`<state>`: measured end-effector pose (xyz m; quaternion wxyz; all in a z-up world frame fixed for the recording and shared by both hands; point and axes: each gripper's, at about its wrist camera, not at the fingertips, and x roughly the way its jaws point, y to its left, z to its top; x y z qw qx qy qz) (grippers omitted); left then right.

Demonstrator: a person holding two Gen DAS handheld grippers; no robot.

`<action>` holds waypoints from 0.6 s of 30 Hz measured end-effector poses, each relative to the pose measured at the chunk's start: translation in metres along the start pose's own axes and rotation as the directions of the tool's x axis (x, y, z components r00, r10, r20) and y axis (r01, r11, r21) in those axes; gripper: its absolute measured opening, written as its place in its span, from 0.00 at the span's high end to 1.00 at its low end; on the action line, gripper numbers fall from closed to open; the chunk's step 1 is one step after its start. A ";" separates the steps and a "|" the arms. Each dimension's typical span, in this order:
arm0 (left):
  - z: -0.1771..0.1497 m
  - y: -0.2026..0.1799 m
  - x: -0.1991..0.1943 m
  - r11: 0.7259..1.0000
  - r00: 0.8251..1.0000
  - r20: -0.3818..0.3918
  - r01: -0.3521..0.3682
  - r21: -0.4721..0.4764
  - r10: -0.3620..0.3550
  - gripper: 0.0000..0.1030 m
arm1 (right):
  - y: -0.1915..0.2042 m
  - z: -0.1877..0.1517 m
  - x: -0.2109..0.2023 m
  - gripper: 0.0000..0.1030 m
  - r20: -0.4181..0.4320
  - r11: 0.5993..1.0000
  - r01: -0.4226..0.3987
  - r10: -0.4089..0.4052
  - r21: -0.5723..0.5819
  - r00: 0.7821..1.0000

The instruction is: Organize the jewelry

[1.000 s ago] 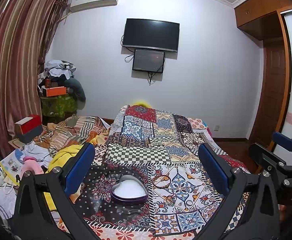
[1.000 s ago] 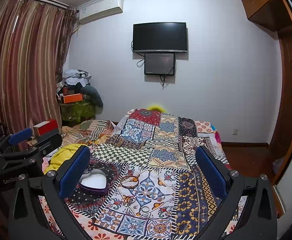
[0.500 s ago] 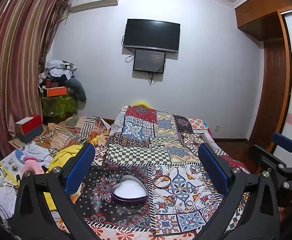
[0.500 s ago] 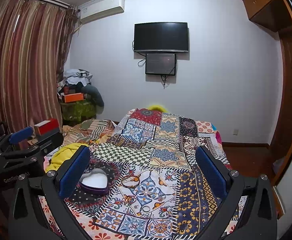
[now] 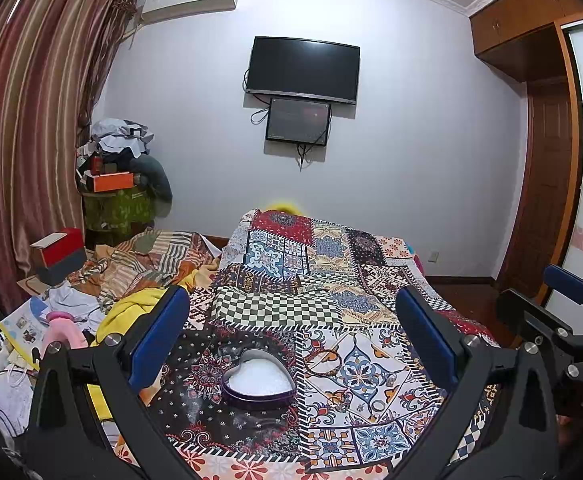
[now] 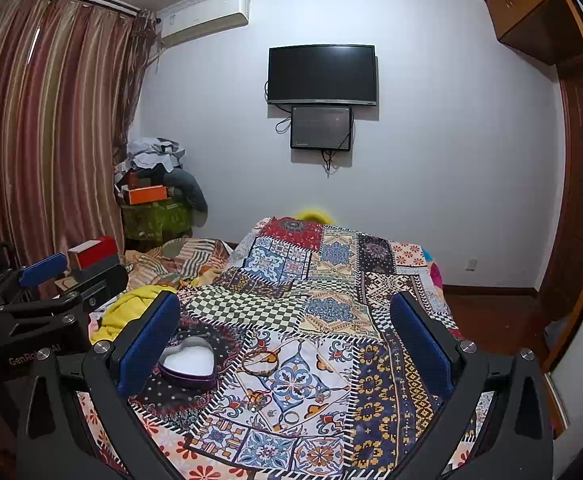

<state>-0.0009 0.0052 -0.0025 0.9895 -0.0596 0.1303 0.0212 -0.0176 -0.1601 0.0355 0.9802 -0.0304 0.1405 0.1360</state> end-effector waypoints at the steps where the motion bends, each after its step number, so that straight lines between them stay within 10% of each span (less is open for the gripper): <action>1: 0.000 0.000 0.000 1.000 1.000 0.000 0.000 -0.001 0.000 0.00 | 0.000 -0.001 0.000 0.00 0.001 1.000 0.001 -0.001 -0.001 1.000; 18: 0.001 0.000 -0.001 1.000 1.000 0.000 -0.002 -0.001 0.002 0.00 | -0.003 -0.001 0.001 0.00 -0.004 1.000 0.000 0.000 0.001 1.000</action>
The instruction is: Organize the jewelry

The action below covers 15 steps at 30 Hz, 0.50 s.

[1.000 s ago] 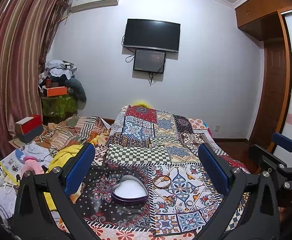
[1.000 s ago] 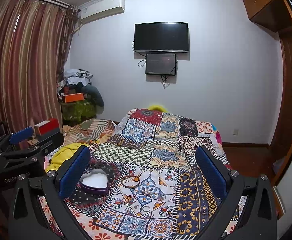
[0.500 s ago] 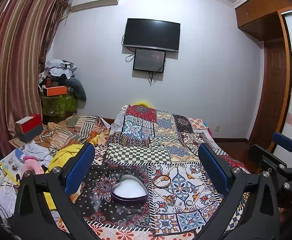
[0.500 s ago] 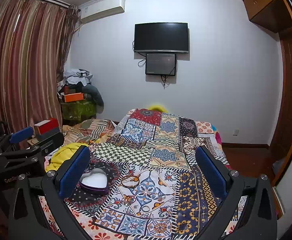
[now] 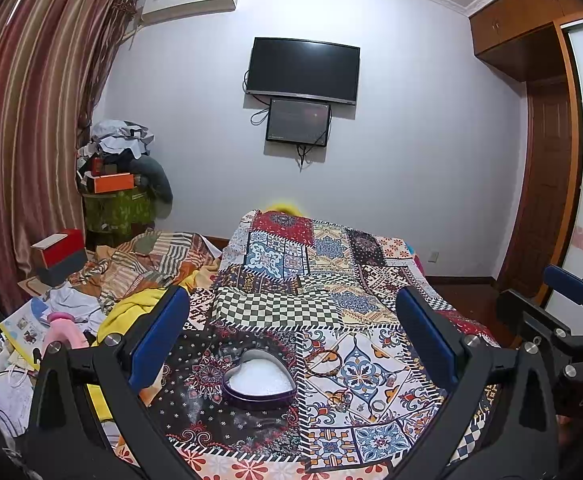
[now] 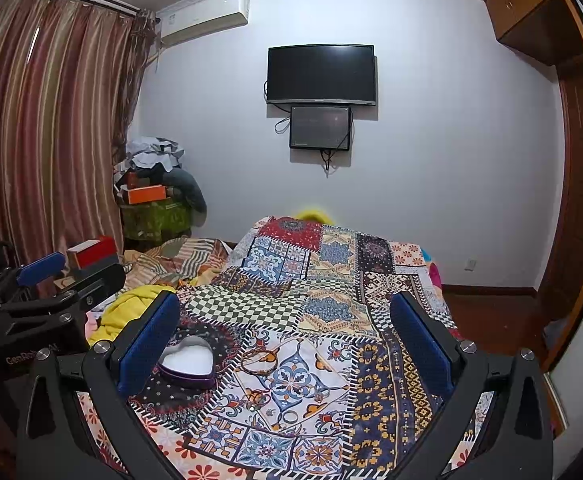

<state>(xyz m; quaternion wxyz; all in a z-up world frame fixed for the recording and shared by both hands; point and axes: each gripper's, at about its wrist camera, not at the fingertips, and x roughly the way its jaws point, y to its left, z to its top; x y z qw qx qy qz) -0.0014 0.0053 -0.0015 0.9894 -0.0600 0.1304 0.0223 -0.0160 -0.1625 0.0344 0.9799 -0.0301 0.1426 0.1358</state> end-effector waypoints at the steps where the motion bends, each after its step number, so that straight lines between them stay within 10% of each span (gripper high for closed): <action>1: 0.000 0.000 0.000 1.000 1.000 0.000 -0.001 -0.001 0.001 0.00 | 0.000 0.000 0.001 0.00 -0.002 1.000 0.001 -0.001 -0.001 1.000; 15: -0.004 0.007 0.017 1.000 0.998 -0.052 -0.023 -0.012 0.023 0.00 | -0.010 -0.015 0.025 0.00 -0.061 1.000 0.016 -0.016 -0.001 0.998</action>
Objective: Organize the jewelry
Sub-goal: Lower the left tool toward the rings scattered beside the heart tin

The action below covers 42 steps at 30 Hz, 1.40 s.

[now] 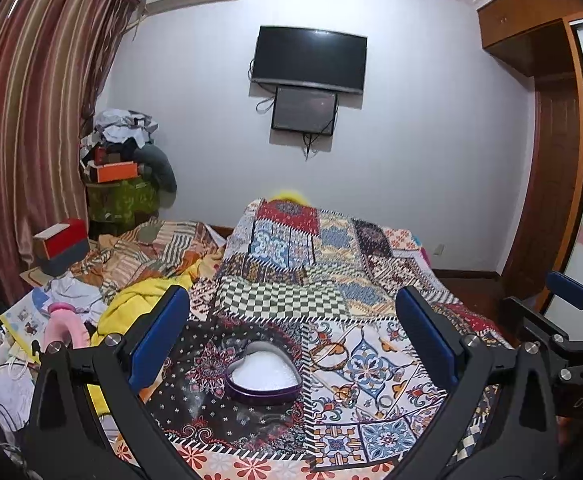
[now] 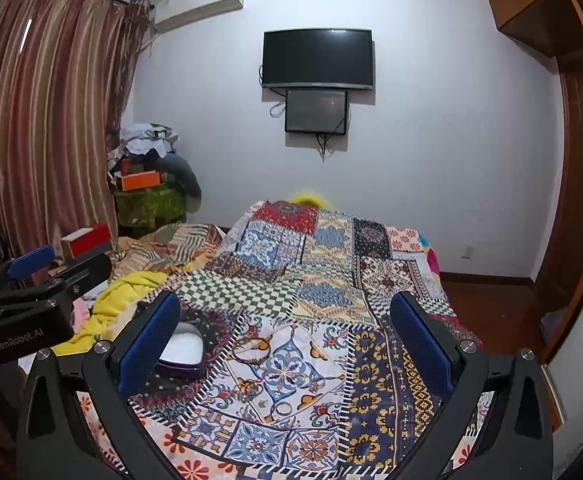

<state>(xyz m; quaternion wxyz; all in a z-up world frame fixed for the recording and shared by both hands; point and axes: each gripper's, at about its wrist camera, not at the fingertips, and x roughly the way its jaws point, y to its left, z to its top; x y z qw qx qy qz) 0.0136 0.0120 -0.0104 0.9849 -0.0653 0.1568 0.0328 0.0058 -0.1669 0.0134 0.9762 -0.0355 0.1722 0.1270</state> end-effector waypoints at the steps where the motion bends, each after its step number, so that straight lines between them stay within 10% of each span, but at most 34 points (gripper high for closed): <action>1: -0.001 0.001 0.004 1.000 1.000 -0.012 -0.006 0.000 0.006 0.00 | -0.001 -0.001 0.001 0.00 -0.004 1.000 0.001 -0.001 0.000 1.000; 10: -0.028 0.006 0.065 0.998 0.976 -0.208 -0.053 0.031 0.058 0.00 | -0.029 -0.036 0.050 0.00 -0.149 0.996 0.090 -0.093 -0.028 0.984; 20: -0.080 -0.008 0.121 0.995 0.904 -0.428 0.053 0.090 -0.010 0.00 | -0.041 -0.079 0.085 0.00 -0.357 0.992 0.085 -0.112 -0.090 0.928; 32: -0.118 -0.033 0.155 0.977 0.820 -0.562 0.192 0.094 -0.107 0.16 | -0.047 -0.100 0.112 0.02 -0.474 0.995 -0.096 0.093 0.017 0.876; 42: -0.131 -0.038 0.167 0.962 0.760 -0.623 0.269 0.040 -0.186 0.44 | -0.042 -0.115 0.147 0.29 -0.591 0.969 -0.238 0.232 0.068 0.773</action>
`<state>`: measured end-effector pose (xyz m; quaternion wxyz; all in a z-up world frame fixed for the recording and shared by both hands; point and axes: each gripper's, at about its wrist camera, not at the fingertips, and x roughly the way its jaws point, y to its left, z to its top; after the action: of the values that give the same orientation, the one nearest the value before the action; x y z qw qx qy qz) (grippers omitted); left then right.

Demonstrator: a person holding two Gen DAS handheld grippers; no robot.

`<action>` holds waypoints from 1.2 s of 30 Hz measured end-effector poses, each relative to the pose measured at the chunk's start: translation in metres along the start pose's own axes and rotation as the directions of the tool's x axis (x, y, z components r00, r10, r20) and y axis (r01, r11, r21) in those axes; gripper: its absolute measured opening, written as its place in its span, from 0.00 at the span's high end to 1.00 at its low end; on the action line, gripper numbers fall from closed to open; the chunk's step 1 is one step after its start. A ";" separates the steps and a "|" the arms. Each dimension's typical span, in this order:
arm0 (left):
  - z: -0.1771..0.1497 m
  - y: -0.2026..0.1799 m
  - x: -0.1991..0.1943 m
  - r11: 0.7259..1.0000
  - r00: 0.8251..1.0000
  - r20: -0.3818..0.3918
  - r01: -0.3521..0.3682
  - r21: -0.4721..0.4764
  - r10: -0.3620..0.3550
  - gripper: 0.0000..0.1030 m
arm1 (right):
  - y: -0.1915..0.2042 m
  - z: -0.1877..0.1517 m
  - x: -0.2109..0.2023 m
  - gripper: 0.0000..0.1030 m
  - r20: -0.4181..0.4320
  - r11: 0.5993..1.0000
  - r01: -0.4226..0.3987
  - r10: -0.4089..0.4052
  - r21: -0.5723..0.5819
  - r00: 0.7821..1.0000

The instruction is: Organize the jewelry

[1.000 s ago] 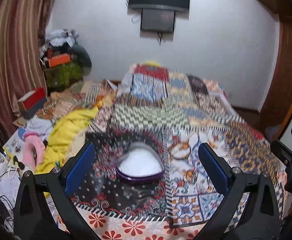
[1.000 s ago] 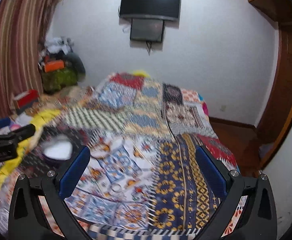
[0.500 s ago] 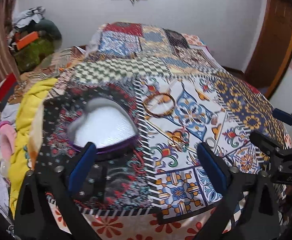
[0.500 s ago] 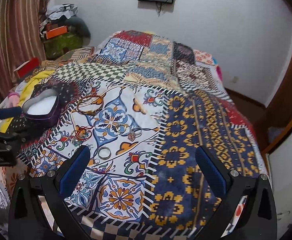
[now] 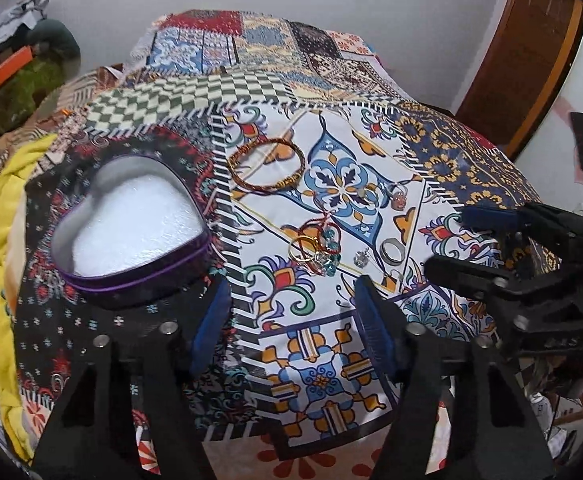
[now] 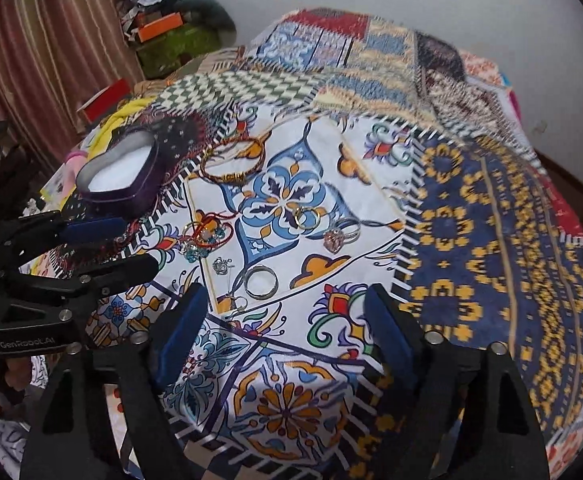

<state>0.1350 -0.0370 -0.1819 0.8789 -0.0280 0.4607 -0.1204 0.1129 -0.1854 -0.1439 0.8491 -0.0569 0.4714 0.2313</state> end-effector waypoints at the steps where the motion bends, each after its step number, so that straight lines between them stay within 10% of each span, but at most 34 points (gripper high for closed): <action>1: 0.000 0.000 0.002 1.000 1.000 -0.005 0.010 -0.003 -0.010 0.47 | -0.001 0.000 0.001 0.34 -0.004 1.000 0.000 0.000 -0.003 1.000; 8: 0.002 -0.002 0.011 0.999 0.998 -0.034 0.050 0.007 -0.049 0.75 | 0.002 0.004 0.008 0.53 -0.043 0.998 -0.006 0.004 -0.064 0.999; 36: 0.028 0.011 0.045 0.999 0.997 -0.068 0.033 -0.003 -0.033 0.87 | 0.002 0.014 0.030 0.80 -0.119 0.995 -0.057 0.047 -0.087 0.992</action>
<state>0.1848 -0.0384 -0.2043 0.8606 -0.0325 0.4899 -0.1351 0.1360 -0.1691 -0.1608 0.8103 -0.0963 0.5107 0.2707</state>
